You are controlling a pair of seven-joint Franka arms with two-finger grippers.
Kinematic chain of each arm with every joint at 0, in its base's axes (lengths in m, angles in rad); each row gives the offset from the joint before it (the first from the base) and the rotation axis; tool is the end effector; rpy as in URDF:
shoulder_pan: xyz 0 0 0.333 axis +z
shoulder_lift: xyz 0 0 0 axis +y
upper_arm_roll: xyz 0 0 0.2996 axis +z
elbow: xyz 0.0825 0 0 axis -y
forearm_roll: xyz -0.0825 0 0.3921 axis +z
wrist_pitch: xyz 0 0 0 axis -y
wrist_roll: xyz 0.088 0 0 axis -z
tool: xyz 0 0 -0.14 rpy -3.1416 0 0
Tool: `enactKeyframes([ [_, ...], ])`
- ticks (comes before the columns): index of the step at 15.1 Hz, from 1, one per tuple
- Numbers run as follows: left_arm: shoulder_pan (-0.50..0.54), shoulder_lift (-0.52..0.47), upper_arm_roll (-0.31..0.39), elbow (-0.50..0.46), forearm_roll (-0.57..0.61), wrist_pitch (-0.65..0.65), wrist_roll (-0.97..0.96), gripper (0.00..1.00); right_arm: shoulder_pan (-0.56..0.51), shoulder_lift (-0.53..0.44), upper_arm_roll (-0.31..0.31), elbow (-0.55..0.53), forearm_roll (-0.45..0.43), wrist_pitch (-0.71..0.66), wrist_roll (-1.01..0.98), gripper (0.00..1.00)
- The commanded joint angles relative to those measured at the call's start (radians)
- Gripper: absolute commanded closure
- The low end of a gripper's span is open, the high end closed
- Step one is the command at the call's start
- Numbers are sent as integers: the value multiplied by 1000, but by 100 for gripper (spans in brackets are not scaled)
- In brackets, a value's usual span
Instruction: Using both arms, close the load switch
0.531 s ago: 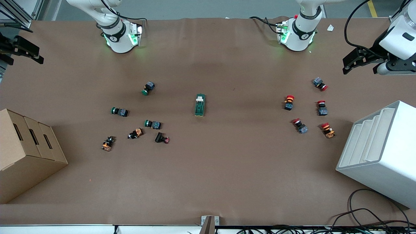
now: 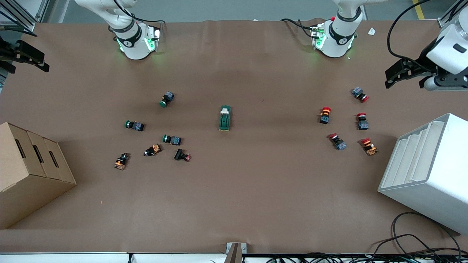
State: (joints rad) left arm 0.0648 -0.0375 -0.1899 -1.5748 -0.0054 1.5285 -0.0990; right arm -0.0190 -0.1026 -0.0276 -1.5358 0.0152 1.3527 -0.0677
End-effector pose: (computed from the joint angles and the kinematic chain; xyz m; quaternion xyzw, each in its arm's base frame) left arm 0.5427 -0.0708 0.5899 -0.9999 0.0131 0.0046 0.0014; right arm 0.5045 -0.0219 0.6284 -0.9991 -0.0120 0.0397 0.0112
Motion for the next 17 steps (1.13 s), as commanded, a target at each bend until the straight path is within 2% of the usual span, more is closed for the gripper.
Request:
enactKeyframes([
  [1, -8, 86, -25, 71, 8, -21, 13, 0, -6, -11, -2, -9, 15, 3, 5, 0],
  [4, -39, 145, -68, 67, 7, -7, -28, 0, -6, -11, 0, -9, 16, -4, 22, 0],
  [6, -85, 188, -88, 62, -1, 13, -187, 0, -6, -11, 0, -7, 15, -4, 26, 0],
  [10, -242, 275, -98, 41, 5, 108, -486, 0, -4, -9, 2, -1, 9, -6, 19, 0],
  [15, -440, 320, -97, -108, 11, 404, -890, 0, -9, 36, 0, 0, 0, 3, 20, 0],
  [17, -511, 349, -97, -134, 63, 493, -1020, 0, -12, 67, -2, 0, 9, 17, 19, 0],
])
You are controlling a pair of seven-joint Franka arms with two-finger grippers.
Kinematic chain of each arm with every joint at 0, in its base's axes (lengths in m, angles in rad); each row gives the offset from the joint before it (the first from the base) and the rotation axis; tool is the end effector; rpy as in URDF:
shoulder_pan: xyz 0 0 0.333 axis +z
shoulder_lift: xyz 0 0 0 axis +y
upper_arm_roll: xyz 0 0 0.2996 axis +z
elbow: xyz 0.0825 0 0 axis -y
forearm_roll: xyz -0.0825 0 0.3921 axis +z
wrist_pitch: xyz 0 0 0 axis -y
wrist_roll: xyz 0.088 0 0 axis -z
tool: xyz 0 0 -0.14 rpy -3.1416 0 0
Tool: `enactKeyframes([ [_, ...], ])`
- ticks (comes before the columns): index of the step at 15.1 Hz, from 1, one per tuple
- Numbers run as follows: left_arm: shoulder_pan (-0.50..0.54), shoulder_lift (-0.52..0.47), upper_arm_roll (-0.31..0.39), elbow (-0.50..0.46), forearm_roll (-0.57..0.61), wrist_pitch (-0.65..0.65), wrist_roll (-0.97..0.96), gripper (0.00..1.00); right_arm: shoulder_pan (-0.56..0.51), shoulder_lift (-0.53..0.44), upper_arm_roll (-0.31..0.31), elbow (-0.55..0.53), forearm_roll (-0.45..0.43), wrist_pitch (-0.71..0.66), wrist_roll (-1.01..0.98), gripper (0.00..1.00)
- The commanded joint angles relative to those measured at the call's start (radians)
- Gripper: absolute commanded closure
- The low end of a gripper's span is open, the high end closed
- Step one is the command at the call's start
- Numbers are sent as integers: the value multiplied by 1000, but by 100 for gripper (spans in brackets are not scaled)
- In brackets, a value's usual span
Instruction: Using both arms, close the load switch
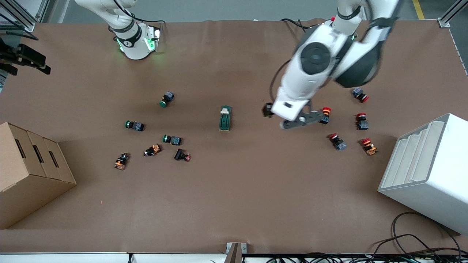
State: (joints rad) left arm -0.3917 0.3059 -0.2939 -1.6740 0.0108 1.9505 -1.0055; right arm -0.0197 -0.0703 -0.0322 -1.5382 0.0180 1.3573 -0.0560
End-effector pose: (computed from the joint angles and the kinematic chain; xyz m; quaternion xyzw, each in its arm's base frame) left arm 0.5075 -0.3978 0.3788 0.9858 0.1631 -0.0344 0.0196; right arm 0.5142 -0.0245 0.6111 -0.9984 -0.0036 0.0547 0.0130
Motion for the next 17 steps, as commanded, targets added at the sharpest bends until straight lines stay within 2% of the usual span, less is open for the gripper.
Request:
enactKeyframes([
  [1, -91, 24, 7, -41, 82, 94, -177, 0, -11, 71, 3, 4, 2, 11, 2, 0],
  [3, -159, 59, 7, -53, 142, 136, -305, 0, -11, 130, 3, 4, -12, 17, 1, 0],
  [5, -220, 74, 7, -85, 167, 203, -425, 0, -3, 136, 5, 4, 5, 23, 21, 0],
  [7, -284, 85, 7, -139, 207, 295, -545, 1, 9, 138, 15, -8, 39, 29, 191, 0],
  [9, -341, 113, 7, -162, 335, 324, -686, 1, 52, 141, 17, -29, 72, 63, 345, 0],
  [12, -421, 180, 7, -159, 539, 343, -917, 1, 99, 141, 17, -91, 138, 137, 454, 0],
  [17, -538, 274, 7, -159, 896, 344, -1236, 1, 228, 141, 18, -229, 209, 339, 715, 0],
])
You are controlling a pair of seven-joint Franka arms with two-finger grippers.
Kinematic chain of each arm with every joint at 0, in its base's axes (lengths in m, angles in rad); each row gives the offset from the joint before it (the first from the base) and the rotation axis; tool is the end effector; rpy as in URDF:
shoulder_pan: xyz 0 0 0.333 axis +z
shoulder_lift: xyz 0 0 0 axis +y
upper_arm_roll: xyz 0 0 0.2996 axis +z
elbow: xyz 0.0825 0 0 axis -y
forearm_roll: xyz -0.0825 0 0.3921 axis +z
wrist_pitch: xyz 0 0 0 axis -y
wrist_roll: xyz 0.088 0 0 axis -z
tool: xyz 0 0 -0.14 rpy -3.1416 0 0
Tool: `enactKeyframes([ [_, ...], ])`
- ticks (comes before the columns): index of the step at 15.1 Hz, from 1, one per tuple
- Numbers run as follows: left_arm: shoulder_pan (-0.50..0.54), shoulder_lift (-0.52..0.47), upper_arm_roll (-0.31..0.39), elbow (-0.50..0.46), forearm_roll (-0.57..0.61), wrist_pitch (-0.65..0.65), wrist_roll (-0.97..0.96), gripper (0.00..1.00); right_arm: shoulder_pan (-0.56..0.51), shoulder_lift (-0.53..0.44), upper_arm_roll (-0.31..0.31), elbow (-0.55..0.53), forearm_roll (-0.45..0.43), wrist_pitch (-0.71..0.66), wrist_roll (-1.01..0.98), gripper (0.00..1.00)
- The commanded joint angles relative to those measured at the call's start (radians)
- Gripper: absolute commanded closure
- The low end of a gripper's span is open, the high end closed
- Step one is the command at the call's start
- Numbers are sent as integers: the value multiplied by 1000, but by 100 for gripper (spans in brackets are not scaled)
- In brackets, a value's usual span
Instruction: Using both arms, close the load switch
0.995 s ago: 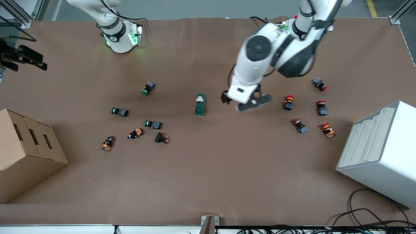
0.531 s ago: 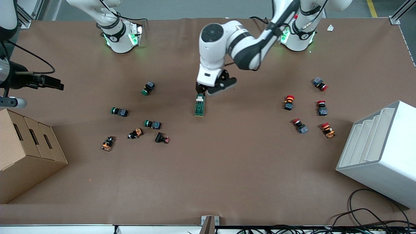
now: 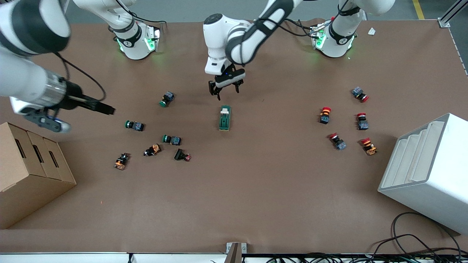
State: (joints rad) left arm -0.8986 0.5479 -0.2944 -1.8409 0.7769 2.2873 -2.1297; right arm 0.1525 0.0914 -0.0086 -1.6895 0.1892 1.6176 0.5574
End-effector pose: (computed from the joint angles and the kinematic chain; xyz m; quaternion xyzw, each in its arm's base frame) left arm 0.2712 -0.5809 0.1862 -0.9557 -0.2112 -0.2051 0.0038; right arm 0.5651 0.1078 0.4726 -0.9686 0.2155 0.1083 0.0597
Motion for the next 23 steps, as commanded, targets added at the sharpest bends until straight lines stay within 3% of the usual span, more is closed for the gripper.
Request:
enactKeyframes([
  [1, -54, 50, 8, 6, 203, 1, -172, 1, 93, -21, -5, -111, 55, 138, 168, 0],
  [8, -111, 138, 8, 2, 530, -124, -223, 3, 349, 102, -5, -190, 59, 421, 478, 0],
  [13, -108, 182, 9, -4, 741, -135, -324, 4, 456, 203, -5, -235, 59, 624, 596, 0],
  [17, -115, 205, 9, -8, 786, -176, -343, 4, 501, 254, -4, -295, 123, 780, 598, 0],
  [23, -132, 253, 9, -15, 927, -235, -433, 4, 553, 329, -1, -299, 133, 872, 598, 0],
])
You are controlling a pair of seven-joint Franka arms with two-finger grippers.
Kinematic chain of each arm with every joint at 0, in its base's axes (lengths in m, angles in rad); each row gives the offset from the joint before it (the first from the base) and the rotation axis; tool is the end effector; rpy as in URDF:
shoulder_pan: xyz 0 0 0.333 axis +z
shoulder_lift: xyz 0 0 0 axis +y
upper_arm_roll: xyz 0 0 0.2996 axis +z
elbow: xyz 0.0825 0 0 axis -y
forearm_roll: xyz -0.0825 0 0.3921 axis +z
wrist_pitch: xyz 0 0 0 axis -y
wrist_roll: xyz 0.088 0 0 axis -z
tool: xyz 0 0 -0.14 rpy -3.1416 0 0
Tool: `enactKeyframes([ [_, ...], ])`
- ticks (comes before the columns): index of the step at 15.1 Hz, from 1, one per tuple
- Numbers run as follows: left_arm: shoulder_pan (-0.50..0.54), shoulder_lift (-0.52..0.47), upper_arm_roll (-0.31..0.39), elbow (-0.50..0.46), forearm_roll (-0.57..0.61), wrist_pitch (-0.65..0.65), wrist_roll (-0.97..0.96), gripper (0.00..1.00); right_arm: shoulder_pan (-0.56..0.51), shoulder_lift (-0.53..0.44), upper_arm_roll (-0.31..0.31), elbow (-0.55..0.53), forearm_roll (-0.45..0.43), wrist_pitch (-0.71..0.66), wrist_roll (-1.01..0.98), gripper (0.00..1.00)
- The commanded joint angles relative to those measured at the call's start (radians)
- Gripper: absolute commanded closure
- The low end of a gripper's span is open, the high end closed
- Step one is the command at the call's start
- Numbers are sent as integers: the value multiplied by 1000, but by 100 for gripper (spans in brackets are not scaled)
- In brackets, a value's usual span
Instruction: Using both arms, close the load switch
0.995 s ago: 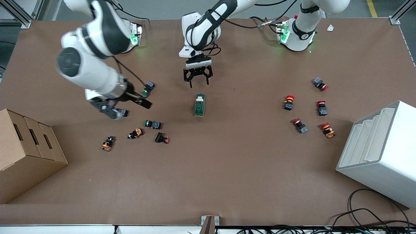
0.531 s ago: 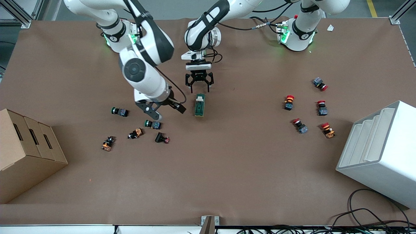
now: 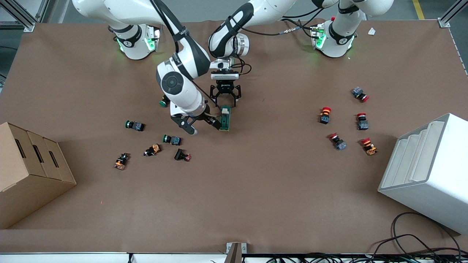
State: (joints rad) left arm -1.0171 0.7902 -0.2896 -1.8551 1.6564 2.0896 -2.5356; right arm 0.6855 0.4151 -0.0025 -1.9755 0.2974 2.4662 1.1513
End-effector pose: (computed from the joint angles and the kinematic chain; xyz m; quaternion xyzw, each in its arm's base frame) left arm 0.2287 -0.5673 0.0573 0.8836 0.0027 0.4679 0.0187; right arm 0.4798 0.3975 0.2112 -0.9354 0.3382 0.0538 0.0883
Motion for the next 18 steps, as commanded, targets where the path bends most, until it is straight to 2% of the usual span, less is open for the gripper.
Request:
enactKeyframes([
  [1, -17, 15, 4, -1, 68, -39, -49, 4, 23, 7, 5, -13, 25, 34, 2, 0],
  [7, -37, 52, 4, -1, 109, -78, -101, 1, 25, 24, 53, -52, 32, 124, 4, 0],
  [10, -38, 61, 4, 0, 129, -92, -115, 0, 31, 57, 76, -57, 84, 189, 4, 0],
  [13, -57, 69, 4, -1, 129, -100, -130, 0, 72, 83, 76, -60, 135, 238, 5, 0],
  [18, -58, 72, 4, -1, 129, -109, -147, 0, 104, 86, 75, -62, 143, 237, 33, 0],
])
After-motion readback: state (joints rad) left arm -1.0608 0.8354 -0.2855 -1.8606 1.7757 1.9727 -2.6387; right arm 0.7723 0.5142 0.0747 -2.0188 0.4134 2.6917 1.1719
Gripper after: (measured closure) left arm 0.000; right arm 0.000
